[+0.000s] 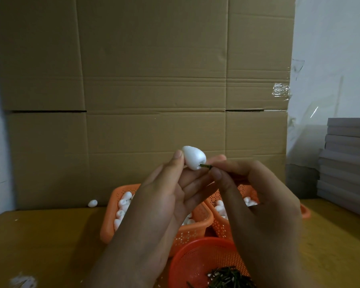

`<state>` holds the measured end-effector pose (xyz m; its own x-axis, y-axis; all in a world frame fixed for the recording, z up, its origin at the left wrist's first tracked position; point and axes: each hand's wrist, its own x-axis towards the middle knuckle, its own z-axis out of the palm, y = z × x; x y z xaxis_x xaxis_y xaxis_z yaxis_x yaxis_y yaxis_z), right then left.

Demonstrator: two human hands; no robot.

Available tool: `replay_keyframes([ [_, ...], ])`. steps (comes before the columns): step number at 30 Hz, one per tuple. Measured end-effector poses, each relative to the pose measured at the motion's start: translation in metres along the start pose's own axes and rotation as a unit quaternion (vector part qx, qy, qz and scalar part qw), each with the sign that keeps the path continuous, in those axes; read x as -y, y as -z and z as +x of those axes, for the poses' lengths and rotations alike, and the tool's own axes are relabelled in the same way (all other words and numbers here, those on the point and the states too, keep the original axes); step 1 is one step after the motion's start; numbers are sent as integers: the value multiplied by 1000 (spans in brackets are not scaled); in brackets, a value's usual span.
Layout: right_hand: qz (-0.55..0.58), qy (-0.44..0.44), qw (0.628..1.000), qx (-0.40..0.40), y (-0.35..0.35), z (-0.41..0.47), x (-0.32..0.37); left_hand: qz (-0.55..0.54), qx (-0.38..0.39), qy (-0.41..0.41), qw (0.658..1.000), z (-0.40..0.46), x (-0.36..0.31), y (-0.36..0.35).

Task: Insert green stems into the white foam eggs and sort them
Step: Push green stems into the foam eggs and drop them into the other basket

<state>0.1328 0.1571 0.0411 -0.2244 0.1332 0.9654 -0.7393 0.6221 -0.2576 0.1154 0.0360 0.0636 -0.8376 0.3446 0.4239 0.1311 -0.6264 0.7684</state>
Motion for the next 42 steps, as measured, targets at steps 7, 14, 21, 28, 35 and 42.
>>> replay_keyframes([
  [7, -12, -4, 1000, -15, 5, 1, 6, 27, -21, 5, 999, -1, 5, -1],
  [14, 55, -50, 997, -8, 10, 9, 7, 229, -35, -92, 968, -10, -2, 3],
  [21, 164, -127, 977, 37, 14, 14, 10, 222, -16, -71, 972, -11, -11, 6],
  [28, 211, -148, 965, 45, 15, 16, 9, 197, -22, -55, 979, -9, -13, 7],
  [35, 121, -93, 987, 56, 12, 12, 6, 219, -24, -47, 974, -11, -14, 7],
  [42, 95, -61, 991, 73, 14, 12, 4, 265, 8, -70, 962, -9, -18, 10],
])
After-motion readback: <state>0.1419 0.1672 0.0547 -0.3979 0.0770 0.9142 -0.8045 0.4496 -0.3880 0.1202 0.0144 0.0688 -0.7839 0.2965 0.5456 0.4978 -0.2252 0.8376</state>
